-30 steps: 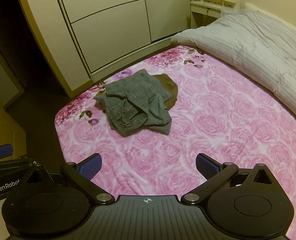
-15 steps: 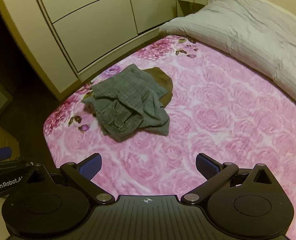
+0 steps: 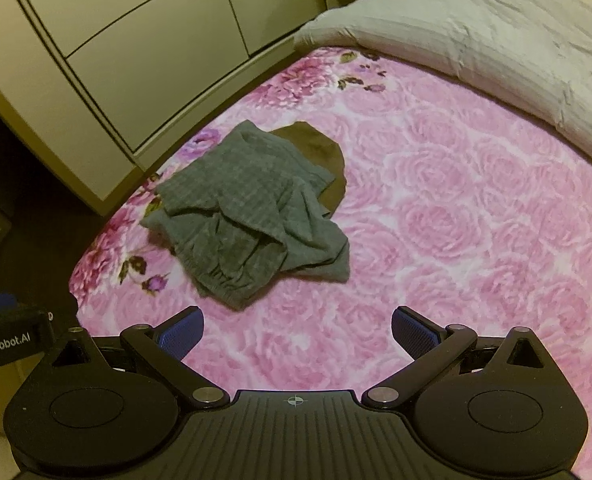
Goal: Fold clothes
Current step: 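Move both open grippers down toward the crumpled grey plaid shorts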
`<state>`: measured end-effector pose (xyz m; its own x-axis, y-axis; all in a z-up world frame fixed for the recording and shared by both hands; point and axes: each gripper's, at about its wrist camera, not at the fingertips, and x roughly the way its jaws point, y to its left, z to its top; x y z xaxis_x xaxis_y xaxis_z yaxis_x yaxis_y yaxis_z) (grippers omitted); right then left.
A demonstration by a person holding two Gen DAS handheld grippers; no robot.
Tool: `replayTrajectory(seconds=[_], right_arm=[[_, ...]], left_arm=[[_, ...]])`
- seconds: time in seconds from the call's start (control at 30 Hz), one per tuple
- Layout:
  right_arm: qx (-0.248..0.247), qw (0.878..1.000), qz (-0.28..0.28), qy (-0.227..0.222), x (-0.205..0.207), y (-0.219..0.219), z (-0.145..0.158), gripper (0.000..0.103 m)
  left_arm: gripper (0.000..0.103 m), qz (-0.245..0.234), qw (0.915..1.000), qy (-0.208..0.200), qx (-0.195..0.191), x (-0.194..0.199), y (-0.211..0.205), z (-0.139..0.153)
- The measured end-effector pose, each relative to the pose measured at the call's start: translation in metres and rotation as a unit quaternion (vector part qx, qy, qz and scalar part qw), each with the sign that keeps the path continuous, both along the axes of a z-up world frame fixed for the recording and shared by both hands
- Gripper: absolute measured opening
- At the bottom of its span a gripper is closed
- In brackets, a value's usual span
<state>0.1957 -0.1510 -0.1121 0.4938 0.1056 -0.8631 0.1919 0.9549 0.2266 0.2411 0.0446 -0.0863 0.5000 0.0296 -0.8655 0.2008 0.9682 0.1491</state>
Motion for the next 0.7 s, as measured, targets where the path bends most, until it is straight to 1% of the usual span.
replayTrajectory(seconds=[0.33,0.6,0.7], right_arm=[[0.004,1.000,-0.029,0.009,0.037,0.000,-0.022,0.102],[0.006,0.999,-0.033,0.011,0.066,0.006,-0.042,0.102],[0.010,0.999,-0.034,0.015,0.074,0.008,-0.055,0.102]], left_arm=[[0.074,-0.028,0.9993,0.025,0.002,0.050,0.000,-0.026],[0.074,-0.039,0.9983,0.042,0.007,0.085,0.004,-0.049],[0.074,-0.042,0.9979,0.049,0.009,0.098,0.007,-0.059]])
